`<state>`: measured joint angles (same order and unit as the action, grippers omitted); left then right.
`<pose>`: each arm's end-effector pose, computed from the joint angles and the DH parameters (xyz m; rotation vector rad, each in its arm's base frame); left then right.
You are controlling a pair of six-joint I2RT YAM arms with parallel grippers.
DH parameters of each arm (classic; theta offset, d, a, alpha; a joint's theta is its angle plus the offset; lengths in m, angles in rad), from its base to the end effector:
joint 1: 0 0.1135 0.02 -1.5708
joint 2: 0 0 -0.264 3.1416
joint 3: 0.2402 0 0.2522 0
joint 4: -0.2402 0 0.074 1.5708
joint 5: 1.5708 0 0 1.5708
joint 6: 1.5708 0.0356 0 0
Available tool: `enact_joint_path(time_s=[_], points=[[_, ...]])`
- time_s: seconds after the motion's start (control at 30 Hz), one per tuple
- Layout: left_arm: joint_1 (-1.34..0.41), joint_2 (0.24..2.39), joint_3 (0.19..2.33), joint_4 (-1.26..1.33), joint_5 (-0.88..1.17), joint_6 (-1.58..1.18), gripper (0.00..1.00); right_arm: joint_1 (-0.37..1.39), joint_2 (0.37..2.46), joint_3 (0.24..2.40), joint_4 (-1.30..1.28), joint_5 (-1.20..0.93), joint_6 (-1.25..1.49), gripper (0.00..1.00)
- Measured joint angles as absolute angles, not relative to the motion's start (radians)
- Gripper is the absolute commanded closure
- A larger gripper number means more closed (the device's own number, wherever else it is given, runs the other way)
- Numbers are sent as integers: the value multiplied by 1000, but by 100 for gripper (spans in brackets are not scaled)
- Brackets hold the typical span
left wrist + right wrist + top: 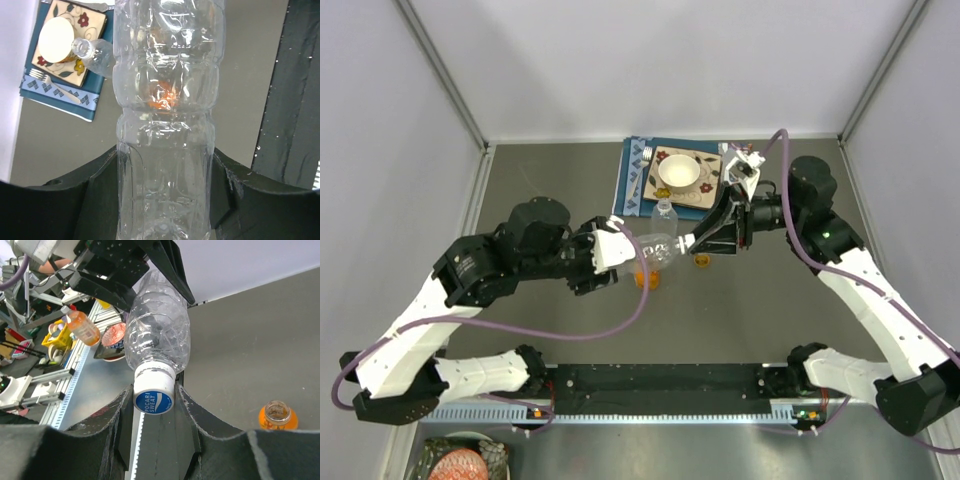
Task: Screw on the bottle caps
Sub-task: Screw the bottle cap onto the plastic bottle.
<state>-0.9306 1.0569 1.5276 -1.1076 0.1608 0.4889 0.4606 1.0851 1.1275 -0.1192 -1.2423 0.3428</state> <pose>0.0964 -0.1390 0.4431 1.5211 1.6316 -0.4214 0.1858 0.1298 0.4107 -1.1180 1.4886 1.5840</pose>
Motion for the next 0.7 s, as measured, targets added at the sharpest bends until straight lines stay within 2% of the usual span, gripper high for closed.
enact_joint_path(time_s=[0.4, 0.7], points=[[-954, 1052, 1467, -1025, 53, 505, 57, 480, 1077, 1127, 74, -1173, 526, 97], [-974, 1063, 1417, -987, -57, 541, 57, 495, 1123, 1235, -222, -1079, 449, 99]])
